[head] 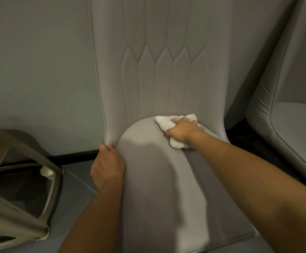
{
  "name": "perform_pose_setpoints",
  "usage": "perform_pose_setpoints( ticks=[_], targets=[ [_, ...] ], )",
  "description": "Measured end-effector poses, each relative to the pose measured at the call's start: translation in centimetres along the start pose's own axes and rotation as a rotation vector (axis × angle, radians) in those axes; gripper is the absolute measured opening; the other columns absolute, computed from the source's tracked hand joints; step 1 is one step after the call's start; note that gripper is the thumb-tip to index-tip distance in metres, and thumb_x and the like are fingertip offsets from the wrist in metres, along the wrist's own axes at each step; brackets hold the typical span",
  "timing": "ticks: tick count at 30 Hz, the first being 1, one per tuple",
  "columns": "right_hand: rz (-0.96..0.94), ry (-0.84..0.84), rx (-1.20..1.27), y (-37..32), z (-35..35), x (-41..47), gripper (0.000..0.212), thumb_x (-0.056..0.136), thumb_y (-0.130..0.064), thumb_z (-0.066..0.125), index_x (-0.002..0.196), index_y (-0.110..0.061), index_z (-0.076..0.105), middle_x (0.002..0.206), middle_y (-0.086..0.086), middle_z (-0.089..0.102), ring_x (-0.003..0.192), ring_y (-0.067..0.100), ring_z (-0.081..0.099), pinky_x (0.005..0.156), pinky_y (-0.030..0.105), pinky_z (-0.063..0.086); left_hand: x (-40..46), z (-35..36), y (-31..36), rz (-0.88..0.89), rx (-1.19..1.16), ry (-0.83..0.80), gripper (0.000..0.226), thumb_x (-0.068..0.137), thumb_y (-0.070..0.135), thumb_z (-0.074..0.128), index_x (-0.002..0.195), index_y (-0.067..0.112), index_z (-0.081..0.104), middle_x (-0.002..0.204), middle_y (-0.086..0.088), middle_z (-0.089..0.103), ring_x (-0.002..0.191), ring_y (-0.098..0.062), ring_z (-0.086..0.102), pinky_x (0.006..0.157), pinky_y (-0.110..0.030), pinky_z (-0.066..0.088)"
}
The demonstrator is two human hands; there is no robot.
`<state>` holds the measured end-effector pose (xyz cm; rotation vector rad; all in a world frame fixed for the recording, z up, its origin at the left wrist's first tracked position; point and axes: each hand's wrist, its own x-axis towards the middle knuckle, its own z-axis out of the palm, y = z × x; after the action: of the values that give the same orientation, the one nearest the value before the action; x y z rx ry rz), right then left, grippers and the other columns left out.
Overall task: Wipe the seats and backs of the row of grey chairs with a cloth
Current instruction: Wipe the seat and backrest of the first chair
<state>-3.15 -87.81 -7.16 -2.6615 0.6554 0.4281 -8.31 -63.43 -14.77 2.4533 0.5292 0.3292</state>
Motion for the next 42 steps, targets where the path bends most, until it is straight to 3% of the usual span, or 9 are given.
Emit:
perform_pose_setpoints(
  ticks=[2,4,7,11,18,24,28,35,42],
  targets=[
    [0.079,0.117,0.077,-1.8,0.4,0.9,0.058,0.06,-0.065,0.025,0.096,-0.042,0.064,0.097,0.003,0.061,0.104,0.03,0.042,0.084,0.053,0.034,0.0,0.2,0.0,0.002,0.018,0.024,0.042,0.102,0.05,0.018,0.094,0.018,0.043,0.095,-0.019,0.065,0.085,-0.041,0.06,0.065,-0.04,0.032],
    [0.081,0.186,0.001,-3.5,1.7,1.4,0.056,0.067,-0.059,0.02,0.09,-0.034,0.064,0.098,0.004,0.057,0.095,0.029,0.04,0.081,0.053,0.029,0.1,0.5,-0.1,0.007,0.029,0.044,0.044,0.102,0.052,0.017,0.095,0.018,0.045,0.093,-0.018,0.065,0.083,-0.04,0.06,0.064,-0.04,0.033],
    [-0.089,0.129,-0.077,-5.7,2.7,1.7,0.048,0.066,-0.054,0.032,0.094,-0.037,0.068,0.109,0.005,0.055,0.106,0.03,0.041,0.092,0.053,0.029,0.3,0.6,-0.2,0.006,0.04,0.053,0.047,0.101,0.052,0.017,0.098,0.017,0.048,0.093,-0.017,0.065,0.083,-0.04,0.06,0.064,-0.04,0.033],
    [-0.532,-0.077,-0.197,-7.1,3.3,1.5,0.075,0.066,-0.077,0.043,0.139,-0.056,0.042,0.148,-0.003,0.042,0.139,0.034,0.027,0.11,0.057,0.022,0.2,0.6,0.0,-0.015,0.041,0.053,0.049,0.101,0.053,0.016,0.104,0.017,0.05,0.096,-0.015,0.066,0.086,-0.039,0.06,0.066,-0.04,0.033],
    [-0.704,0.001,-0.298,-6.2,3.9,3.1,0.09,0.067,-0.101,0.018,0.145,-0.058,0.034,0.155,-0.017,0.037,0.146,0.026,0.019,0.111,0.063,0.007,0.0,0.4,0.0,0.016,0.053,0.063,0.048,0.102,0.05,0.016,0.103,0.015,0.049,0.088,-0.014,0.066,0.079,-0.038,0.06,0.063,-0.04,0.035],
    [-0.548,-0.001,-0.369,-6.8,2.9,2.2,0.088,0.072,-0.094,0.02,0.149,-0.052,0.032,0.158,-0.011,0.038,0.15,0.032,0.015,0.111,0.074,-0.006,0.3,0.4,-0.1,-0.001,0.079,0.053,0.048,0.102,0.051,0.017,0.105,0.017,0.051,0.088,-0.013,0.065,0.078,-0.036,0.059,0.064,-0.04,0.033],
    [-0.295,0.053,-0.331,-2.9,0.0,2.7,0.088,0.077,-0.088,0.025,0.148,-0.038,0.04,0.153,-0.002,0.043,0.147,0.037,0.021,0.111,0.075,0.006,0.3,0.3,-0.2,0.013,0.068,0.057,0.051,0.102,0.052,0.015,0.108,0.016,0.052,0.092,-0.015,0.065,0.083,-0.038,0.059,0.065,-0.04,0.034],
    [-0.175,0.106,-0.247,-0.4,1.3,1.6,0.106,0.065,-0.096,0.034,0.153,-0.038,0.03,0.16,-0.003,0.029,0.15,0.031,0.013,0.112,0.061,0.024,0.0,0.1,0.1,0.029,0.073,0.064,0.048,0.104,0.048,0.018,0.105,0.013,0.051,0.093,-0.018,0.065,0.083,-0.04,0.059,0.064,-0.041,0.032],
    [-0.142,0.069,-0.109,0.5,3.3,-2.1,0.093,0.073,-0.087,0.029,0.154,-0.041,0.026,0.16,-0.01,0.026,0.148,0.029,0.013,0.11,0.054,0.011,0.2,0.1,0.0,0.009,0.088,0.026,0.049,0.104,0.049,0.017,0.103,0.013,0.049,0.093,-0.019,0.064,0.08,-0.038,0.057,0.064,-0.042,0.032]
  ],
)
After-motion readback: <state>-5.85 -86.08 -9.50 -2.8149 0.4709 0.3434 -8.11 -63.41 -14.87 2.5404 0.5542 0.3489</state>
